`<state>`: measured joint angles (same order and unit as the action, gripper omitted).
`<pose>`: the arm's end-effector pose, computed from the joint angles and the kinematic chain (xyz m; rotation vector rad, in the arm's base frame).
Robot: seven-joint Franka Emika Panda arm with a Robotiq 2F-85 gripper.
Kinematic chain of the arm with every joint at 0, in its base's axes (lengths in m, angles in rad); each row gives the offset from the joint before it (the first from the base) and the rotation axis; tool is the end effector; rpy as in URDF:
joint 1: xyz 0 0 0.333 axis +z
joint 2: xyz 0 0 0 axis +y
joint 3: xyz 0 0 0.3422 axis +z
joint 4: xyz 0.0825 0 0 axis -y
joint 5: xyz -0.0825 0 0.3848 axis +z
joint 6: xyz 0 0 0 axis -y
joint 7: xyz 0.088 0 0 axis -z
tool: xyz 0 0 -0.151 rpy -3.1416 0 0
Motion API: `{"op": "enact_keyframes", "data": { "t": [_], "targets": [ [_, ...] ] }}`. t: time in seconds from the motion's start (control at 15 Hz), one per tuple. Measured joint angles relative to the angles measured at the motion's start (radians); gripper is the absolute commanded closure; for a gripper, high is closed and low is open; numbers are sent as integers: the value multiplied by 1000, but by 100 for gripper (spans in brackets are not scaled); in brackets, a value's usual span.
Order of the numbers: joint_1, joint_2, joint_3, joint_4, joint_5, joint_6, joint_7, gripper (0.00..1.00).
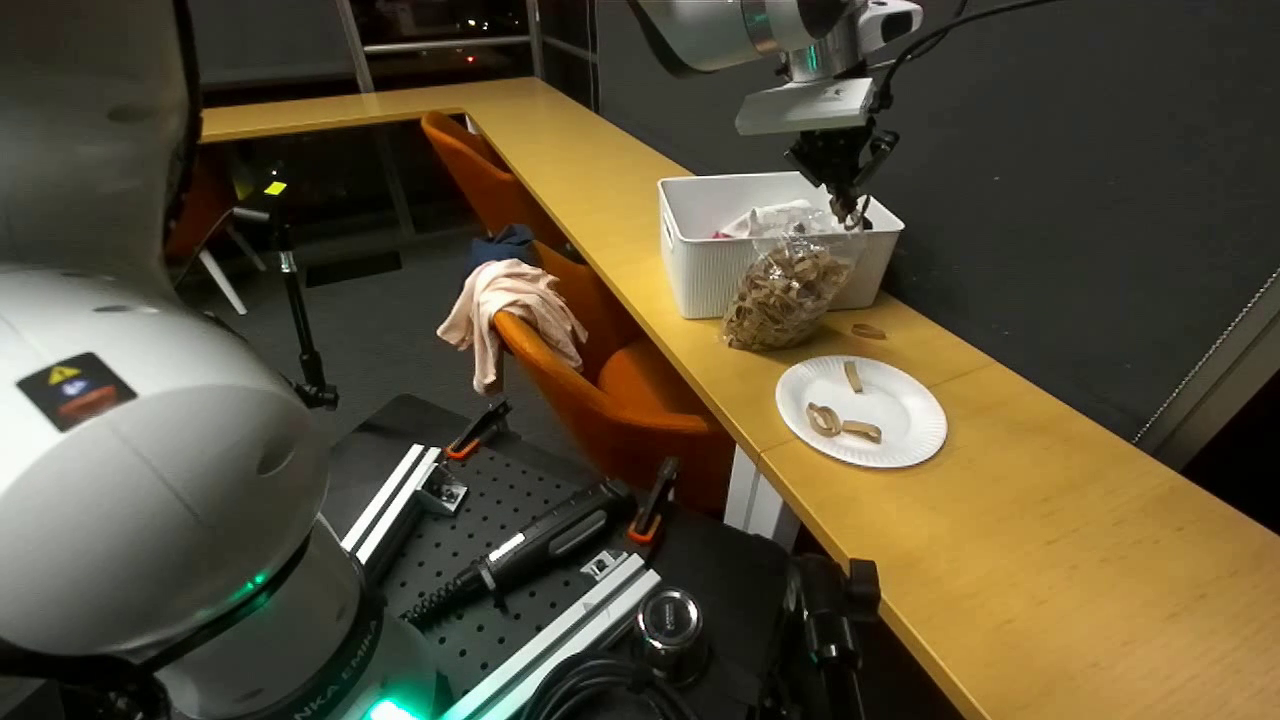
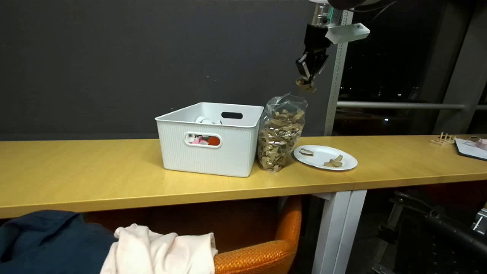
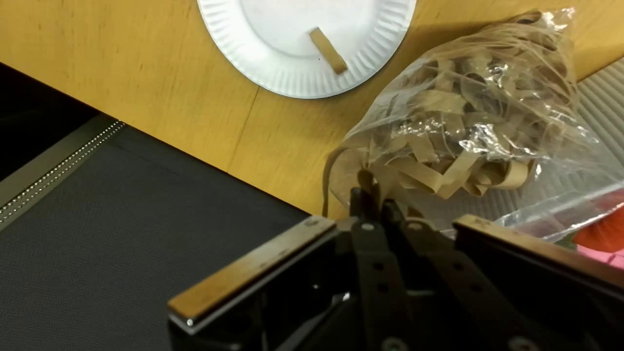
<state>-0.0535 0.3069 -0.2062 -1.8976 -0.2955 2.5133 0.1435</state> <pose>0.6492 -0.1695 0.3608 2.8153 -0.2415 0.4167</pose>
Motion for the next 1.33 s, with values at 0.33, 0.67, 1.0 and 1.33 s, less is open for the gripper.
{"op": "enact_keyframes", "data": {
  "t": [0.33,0.67,1.0,1.33],
  "targets": [
    [1,87,3,79,0,3,-30,99],
    [13,143,13,133,0,38,-68,99],
    [46,169,16,139,-10,38,-65,99],
    [66,158,4,107,-57,40,-14,99]
  ]
}}
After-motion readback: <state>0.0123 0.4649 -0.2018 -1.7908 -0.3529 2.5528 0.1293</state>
